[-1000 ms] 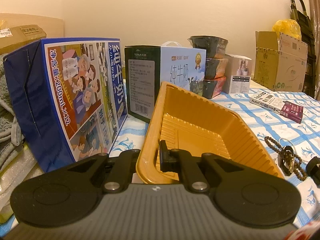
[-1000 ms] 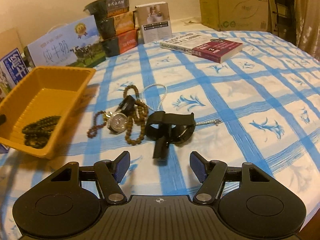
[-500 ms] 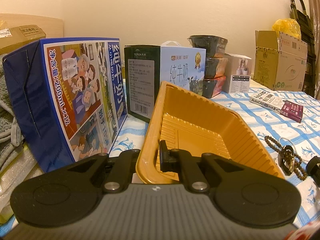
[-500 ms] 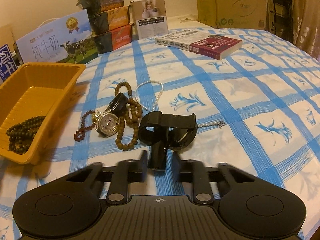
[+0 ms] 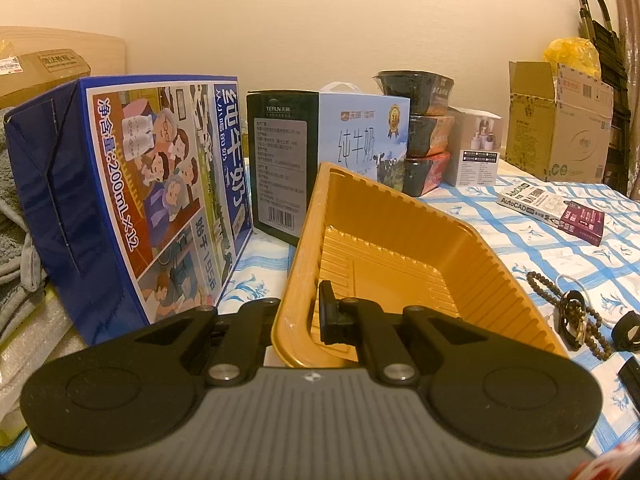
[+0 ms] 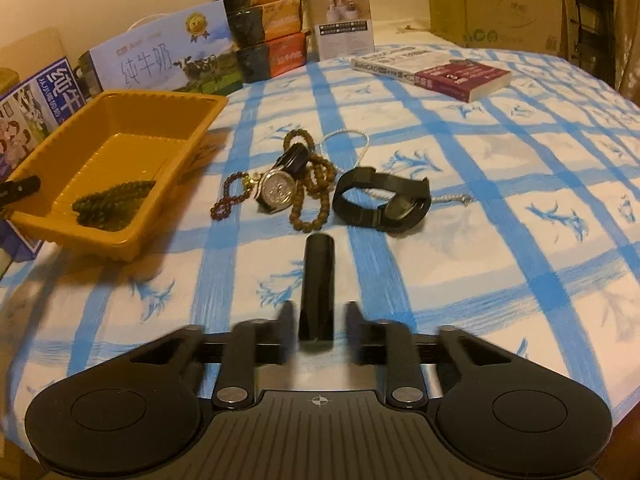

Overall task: Organize jewelry
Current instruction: 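Carry the black piece into the tray and open the right tool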

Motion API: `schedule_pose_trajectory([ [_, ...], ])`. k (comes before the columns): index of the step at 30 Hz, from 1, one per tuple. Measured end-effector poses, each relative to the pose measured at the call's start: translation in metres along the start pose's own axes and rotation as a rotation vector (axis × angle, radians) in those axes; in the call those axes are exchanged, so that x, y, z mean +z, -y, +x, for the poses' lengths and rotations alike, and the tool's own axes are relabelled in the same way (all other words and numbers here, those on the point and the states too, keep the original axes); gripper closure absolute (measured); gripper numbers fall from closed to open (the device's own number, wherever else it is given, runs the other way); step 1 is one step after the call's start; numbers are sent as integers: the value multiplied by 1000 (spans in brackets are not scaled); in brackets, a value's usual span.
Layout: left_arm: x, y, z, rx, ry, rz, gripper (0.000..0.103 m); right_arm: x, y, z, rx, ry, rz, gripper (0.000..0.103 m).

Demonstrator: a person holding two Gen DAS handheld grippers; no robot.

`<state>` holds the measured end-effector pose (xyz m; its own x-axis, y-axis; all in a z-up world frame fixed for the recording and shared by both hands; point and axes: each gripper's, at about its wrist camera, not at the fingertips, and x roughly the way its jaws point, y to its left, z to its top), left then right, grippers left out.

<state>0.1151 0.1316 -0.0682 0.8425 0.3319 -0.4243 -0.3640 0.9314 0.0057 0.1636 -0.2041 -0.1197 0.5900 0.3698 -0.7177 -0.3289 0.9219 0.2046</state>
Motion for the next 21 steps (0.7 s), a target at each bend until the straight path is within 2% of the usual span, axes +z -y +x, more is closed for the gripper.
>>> schedule_pose_trajectory([
  [1, 0, 0, 0, -1, 0, 0, 96, 2, 2, 1, -4, 8, 4, 59],
  [10, 0, 0, 0, -1, -3, 1, 96, 11, -3, 21, -14, 3, -54, 60],
  [12, 0, 0, 0, -2, -2, 1, 96, 11, -6, 23, -15, 4, -77, 70],
  [13, 0, 0, 0, -2, -2, 2, 96, 12, -7, 24, -14, -1, -85, 82],
  [18, 0, 0, 0, -6, 3, 8, 96, 18, -13, 22, 20, -7, -105, 84],
  [21, 0, 0, 0, -6, 3, 8, 96, 30, -20, 14, 91, 31, -69, 84],
])
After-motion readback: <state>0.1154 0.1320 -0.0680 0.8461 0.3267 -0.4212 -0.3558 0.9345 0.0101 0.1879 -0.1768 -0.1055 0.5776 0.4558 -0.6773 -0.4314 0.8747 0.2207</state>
